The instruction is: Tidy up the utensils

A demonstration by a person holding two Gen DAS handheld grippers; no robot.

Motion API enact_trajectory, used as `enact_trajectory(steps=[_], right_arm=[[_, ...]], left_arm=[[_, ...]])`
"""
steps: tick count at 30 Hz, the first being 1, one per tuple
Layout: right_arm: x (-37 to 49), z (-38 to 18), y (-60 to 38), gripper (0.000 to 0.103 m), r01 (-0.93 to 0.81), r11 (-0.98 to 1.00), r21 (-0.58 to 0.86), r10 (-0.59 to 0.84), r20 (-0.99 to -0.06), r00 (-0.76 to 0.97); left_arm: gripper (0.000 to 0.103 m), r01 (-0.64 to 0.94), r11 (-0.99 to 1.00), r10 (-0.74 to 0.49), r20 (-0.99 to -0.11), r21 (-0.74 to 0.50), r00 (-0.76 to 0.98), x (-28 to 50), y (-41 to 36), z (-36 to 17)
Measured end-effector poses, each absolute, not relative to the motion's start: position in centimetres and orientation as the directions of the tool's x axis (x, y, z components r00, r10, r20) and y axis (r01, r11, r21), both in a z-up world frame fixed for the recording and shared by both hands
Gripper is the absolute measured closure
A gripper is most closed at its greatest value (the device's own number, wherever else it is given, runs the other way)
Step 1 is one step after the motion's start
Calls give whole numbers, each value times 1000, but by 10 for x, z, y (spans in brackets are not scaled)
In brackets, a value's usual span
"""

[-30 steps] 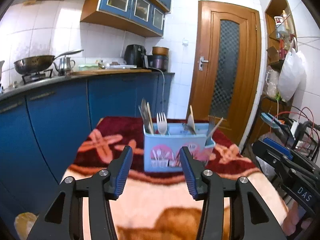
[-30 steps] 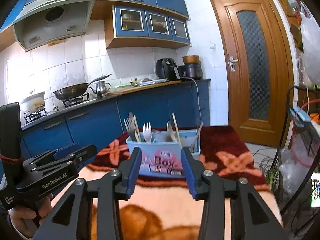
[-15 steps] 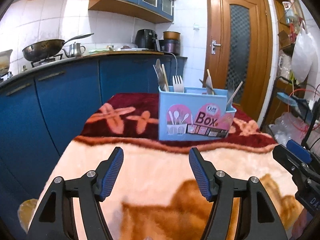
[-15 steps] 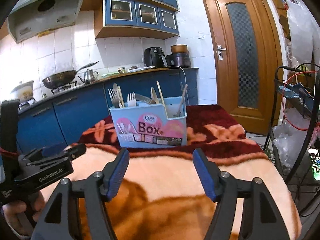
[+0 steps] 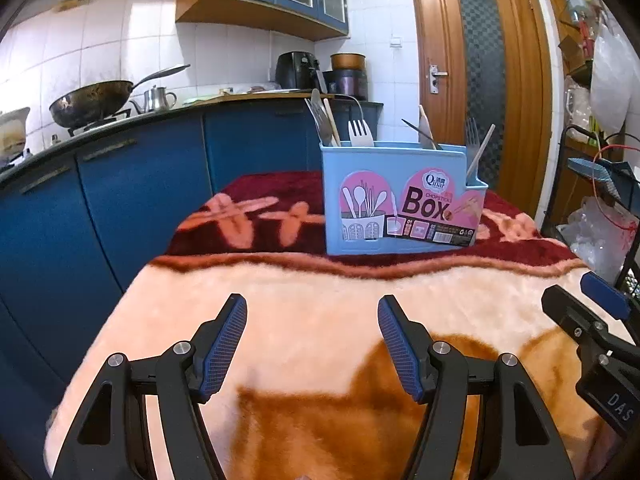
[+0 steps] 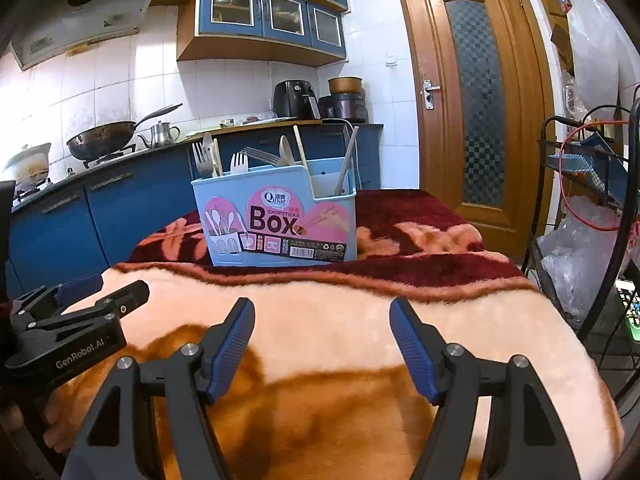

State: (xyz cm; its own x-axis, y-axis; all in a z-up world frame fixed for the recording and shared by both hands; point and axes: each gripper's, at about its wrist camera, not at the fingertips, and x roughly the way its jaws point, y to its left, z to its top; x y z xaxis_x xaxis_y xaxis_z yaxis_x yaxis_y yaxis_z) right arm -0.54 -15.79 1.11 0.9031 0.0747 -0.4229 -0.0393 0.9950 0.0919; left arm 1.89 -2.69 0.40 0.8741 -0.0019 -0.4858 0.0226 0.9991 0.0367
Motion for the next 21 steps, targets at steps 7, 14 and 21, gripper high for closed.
enact_trajectory(steps=[7, 14, 21], right_arm=[[-6, 10, -158, 28, -38, 995, 94, 74, -409, 910], [-8, 9, -157, 28, -37, 995, 88, 69, -397, 915], [-8, 9, -157, 28, -37, 995, 90, 70, -396, 915]], left_arm=[[33, 19, 998, 8, -478, 51, 878, 16, -30, 2], [34, 16, 999, 8, -473, 46, 881, 16, -29, 2], [34, 19, 999, 5, -470, 46, 883, 15, -29, 3]])
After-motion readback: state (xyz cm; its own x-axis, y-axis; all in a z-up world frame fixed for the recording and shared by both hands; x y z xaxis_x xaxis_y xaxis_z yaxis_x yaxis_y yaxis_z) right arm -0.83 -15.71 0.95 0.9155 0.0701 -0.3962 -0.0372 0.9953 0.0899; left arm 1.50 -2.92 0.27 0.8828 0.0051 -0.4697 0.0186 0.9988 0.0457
